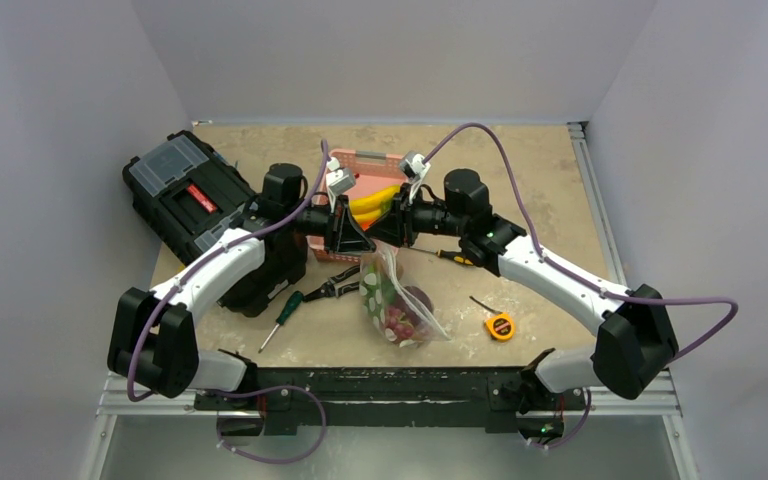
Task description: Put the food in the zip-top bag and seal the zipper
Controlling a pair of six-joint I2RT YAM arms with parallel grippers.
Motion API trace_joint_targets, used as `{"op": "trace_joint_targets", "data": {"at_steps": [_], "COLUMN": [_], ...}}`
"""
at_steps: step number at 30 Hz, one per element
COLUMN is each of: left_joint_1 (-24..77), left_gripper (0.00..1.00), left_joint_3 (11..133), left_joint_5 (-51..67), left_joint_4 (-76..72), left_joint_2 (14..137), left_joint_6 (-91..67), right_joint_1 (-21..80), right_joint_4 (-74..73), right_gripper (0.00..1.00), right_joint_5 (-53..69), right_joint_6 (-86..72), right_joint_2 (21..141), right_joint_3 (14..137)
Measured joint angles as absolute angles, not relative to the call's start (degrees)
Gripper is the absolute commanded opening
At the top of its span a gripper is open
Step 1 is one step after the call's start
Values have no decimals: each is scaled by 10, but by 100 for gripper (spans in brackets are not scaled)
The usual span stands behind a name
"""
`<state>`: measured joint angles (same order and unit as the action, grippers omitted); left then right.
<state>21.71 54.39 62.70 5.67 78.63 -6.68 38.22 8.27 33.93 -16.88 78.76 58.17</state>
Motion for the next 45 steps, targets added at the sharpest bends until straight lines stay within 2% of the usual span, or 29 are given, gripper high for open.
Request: {"op": "trace_joint_targets", "data": {"at_steps": [2,5,10,45], "left_joint_1": [217,217,216,196], "left_gripper": [0,0,0,0], "left_joint_3": [544,544,544,516], "left_joint_5": [627,625,621,573], "left_joint_4": [57,57,57,36], "left_joint_2": [786,786,786,711], "left_joint_6": [-67,-68,-69,-94], "right_joint_1": [382,382,382,386], "right_joint_4": [82,81,81,19], "right_gripper": [11,10,0,0], "right_joint_5": [339,339,337,302], "right_joint_6": [-168,-168,-167,-138], "right_joint_2": [788,787,786,658], "right_joint_3": [582,582,579,500]}}
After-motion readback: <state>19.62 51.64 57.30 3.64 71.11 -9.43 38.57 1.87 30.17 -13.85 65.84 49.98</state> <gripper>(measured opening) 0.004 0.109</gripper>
